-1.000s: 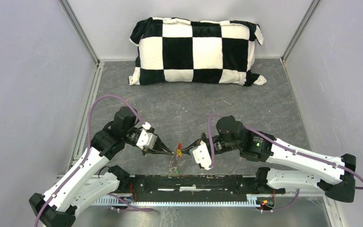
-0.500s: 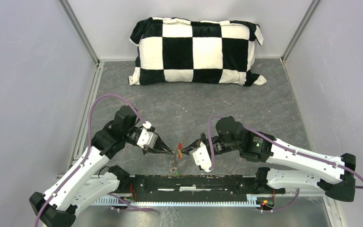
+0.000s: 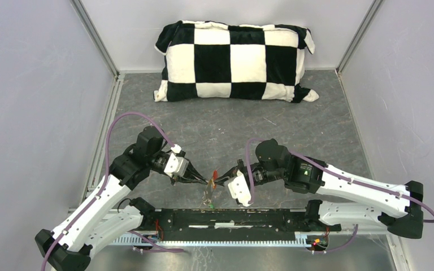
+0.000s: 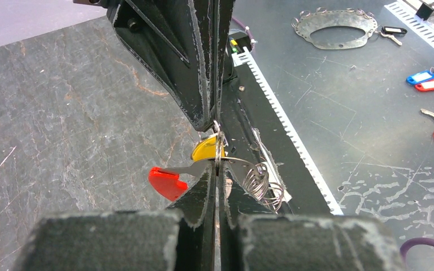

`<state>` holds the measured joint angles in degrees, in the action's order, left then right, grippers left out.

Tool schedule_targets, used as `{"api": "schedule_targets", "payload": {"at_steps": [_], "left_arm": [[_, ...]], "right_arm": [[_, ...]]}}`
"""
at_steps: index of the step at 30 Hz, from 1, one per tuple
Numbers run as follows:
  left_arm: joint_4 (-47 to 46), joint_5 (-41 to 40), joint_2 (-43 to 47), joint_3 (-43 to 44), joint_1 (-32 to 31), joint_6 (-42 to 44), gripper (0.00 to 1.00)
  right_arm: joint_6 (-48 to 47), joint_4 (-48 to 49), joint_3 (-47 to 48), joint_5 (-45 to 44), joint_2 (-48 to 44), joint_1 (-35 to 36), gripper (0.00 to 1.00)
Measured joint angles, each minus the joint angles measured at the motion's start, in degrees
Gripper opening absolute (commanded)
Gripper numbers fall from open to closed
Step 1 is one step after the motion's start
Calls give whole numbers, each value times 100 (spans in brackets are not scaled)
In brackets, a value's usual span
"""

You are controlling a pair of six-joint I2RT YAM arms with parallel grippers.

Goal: Put the keys on the keyring

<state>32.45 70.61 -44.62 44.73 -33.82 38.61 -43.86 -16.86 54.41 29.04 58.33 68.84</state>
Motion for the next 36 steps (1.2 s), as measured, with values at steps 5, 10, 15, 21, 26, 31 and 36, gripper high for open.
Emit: {"api": "schedule_targets", "payload": {"at_steps": [5, 10, 15, 21, 26, 31, 36], "left_arm": [[2, 0, 0, 0, 0, -4, 2], [0, -4, 11, 0, -2, -11, 2], [0, -7, 13, 0, -2, -46, 2], [0, -11, 31, 0, -2, -94, 2], [2, -20, 42, 0, -2, -94, 2], [0, -57, 42, 0, -2, -94, 2], [2, -107, 42, 0, -2, -94, 2]], "right_arm": [[-2, 0, 0, -17, 31, 9, 0], [-2, 2, 0, -44, 48, 20, 0], [-2, 7, 13, -70, 52, 55, 0], [0, 44, 24, -85, 52, 83, 0], [2, 57, 24, -90, 52, 94, 1], [2, 98, 39, -107, 55, 96, 0], [2, 153, 87, -129, 61, 120, 0]]}}
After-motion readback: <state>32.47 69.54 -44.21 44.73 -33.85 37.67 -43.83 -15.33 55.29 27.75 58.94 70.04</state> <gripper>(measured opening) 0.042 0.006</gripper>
